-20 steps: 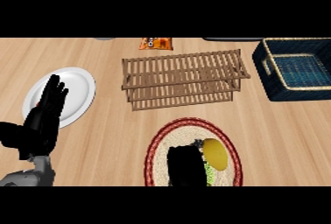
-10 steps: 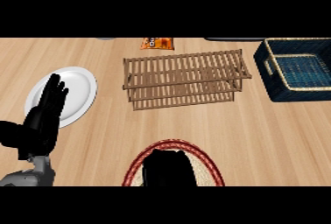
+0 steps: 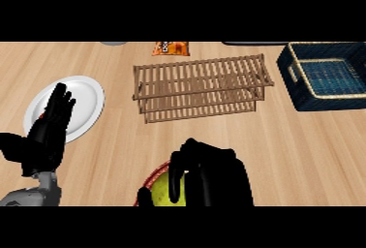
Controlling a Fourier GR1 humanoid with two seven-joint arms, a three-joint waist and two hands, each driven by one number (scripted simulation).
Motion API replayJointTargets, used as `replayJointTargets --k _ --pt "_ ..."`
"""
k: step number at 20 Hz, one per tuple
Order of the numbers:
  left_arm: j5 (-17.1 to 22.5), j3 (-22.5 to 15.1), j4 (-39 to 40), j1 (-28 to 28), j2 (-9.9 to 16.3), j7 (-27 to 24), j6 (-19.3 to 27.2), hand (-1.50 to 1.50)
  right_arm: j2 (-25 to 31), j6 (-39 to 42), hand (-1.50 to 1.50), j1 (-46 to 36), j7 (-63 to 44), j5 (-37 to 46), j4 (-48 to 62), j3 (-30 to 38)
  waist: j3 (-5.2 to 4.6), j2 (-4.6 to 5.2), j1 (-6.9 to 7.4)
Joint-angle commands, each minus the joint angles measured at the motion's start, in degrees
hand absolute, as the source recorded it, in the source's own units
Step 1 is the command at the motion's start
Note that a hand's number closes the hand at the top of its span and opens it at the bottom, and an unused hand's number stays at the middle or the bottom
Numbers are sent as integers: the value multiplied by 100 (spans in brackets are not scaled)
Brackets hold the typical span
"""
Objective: Pick the pear from the placemat and place it in the tiered shelf
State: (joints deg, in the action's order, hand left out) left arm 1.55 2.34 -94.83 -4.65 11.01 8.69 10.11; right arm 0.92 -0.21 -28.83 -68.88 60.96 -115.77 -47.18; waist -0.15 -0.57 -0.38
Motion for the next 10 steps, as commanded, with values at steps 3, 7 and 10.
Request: replayJointTargets --k 3,7,10 --pt "-74 -113 -99 27 -94 82 41 0 -87 724 150 -613 -1421 131 -311 619 5 14 30" --pt "-36 -14 -73 67 -30 -73 -34 0 -88 735 150 -1057 -1203 -113 50 1237 5 38 81" --pt "-92 -98 -295 -166 -115 362 125 0 -88 548 150 -919 -968 9 160 1489 13 36 53"
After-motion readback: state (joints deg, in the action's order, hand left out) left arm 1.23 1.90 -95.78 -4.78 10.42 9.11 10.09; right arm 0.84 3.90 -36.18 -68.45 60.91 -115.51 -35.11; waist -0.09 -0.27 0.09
